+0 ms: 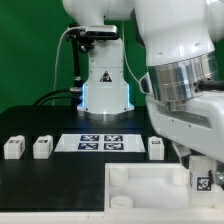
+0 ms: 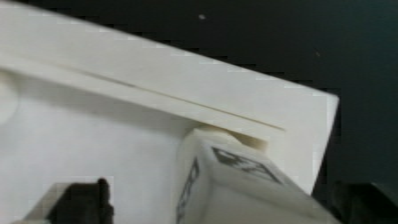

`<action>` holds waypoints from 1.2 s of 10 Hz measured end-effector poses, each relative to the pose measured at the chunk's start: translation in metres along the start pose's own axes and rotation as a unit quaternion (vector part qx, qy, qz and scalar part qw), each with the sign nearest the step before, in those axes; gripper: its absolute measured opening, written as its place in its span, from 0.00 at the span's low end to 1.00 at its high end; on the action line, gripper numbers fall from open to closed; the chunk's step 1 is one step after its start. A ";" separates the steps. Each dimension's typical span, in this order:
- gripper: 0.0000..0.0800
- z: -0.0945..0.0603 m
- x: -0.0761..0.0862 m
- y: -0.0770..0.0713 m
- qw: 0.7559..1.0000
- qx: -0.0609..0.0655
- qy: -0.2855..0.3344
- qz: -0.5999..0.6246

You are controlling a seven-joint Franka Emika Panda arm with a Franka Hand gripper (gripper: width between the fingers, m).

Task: Assemble one leg

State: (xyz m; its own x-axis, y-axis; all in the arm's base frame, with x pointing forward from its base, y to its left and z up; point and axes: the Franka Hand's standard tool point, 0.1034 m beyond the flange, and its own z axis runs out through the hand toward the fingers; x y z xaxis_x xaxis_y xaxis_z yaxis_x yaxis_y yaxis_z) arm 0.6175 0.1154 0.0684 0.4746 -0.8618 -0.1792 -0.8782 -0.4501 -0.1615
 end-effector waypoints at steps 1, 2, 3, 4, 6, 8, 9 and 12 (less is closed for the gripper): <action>0.81 0.000 0.001 0.000 0.998 -0.001 0.001 -0.065; 0.81 0.000 0.001 0.001 0.994 -0.001 0.001 -0.114; 0.81 0.000 0.001 0.001 0.983 -0.009 0.008 -0.185; 0.81 0.000 -0.001 -0.001 0.959 -0.026 0.021 -0.283; 0.81 -0.005 -0.003 -0.011 0.901 -0.037 0.030 -0.430; 0.81 -0.005 -0.002 -0.011 0.896 -0.035 0.030 -0.442; 0.66 -0.005 -0.003 -0.011 0.906 -0.034 0.030 -0.420; 0.39 -0.005 -0.002 -0.010 0.959 -0.027 0.033 -0.280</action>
Offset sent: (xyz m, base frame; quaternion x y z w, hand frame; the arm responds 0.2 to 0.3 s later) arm 0.0048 -0.0033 0.0017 -0.0871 0.1060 -0.4987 0.8559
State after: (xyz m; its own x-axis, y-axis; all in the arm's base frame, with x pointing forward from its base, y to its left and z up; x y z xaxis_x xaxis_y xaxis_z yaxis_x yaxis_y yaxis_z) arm 0.6253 0.1203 0.0750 0.8697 -0.4932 -0.0178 -0.4891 -0.8567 -0.1637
